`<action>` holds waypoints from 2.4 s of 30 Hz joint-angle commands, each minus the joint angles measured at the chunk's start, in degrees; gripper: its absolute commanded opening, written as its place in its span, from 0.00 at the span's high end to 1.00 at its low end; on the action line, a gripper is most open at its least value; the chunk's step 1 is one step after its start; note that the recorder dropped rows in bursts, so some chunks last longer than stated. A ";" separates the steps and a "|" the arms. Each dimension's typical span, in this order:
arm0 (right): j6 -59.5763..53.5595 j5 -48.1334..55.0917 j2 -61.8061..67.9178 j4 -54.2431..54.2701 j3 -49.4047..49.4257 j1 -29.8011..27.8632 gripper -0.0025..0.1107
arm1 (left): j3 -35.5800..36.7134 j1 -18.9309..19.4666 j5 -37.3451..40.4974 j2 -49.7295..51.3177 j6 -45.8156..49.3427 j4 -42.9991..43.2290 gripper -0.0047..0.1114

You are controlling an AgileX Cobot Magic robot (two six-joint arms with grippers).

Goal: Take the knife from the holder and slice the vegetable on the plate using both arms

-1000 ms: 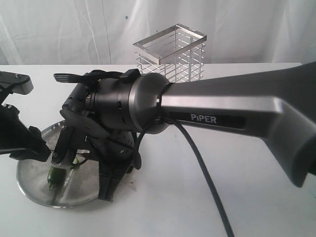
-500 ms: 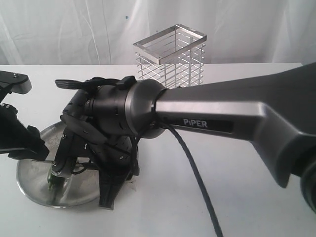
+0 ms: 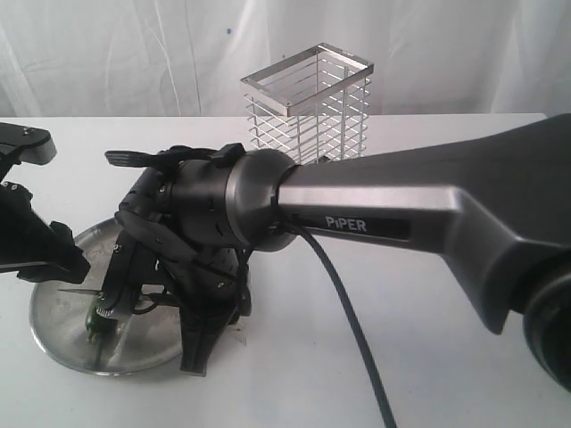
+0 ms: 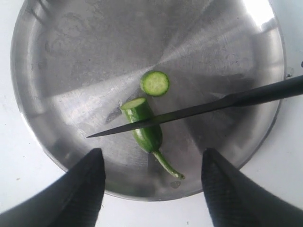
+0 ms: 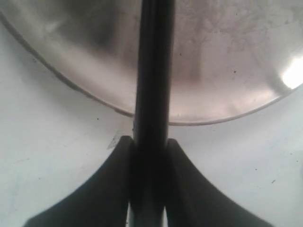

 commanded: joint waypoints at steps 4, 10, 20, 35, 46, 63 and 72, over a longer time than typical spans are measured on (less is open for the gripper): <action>-0.45 -0.43 0.17 0.09 -0.31 -0.54 0.98 | 0.04 -0.16 0.24 -0.50 -0.53 -0.27 0.42; -0.61 -0.74 1.04 1.44 -0.31 -0.54 0.98 | 0.04 -0.16 0.09 -0.50 -0.53 -0.38 0.42; -0.36 -2.11 1.70 -0.08 -0.31 -0.54 0.98 | 0.15 -0.16 0.11 -0.43 -0.65 -0.38 0.42; 1.02 -4.51 0.22 -1.60 -0.31 -0.54 0.98 | 0.15 -0.16 -0.03 -0.43 -0.65 -0.49 0.42; 1.02 -4.24 2.20 -0.94 -0.31 -0.54 0.98 | 0.15 -0.16 -0.03 -0.43 -0.65 -0.49 0.42; 1.02 -2.95 2.75 -1.59 -0.31 -0.54 0.98 | 0.15 -0.16 -1.32 -0.43 -2.19 -2.62 0.96; 1.02 -2.20 2.75 -1.59 -0.31 -0.54 0.98 | 0.15 -0.16 -1.99 5.17 -1.12 -6.16 0.96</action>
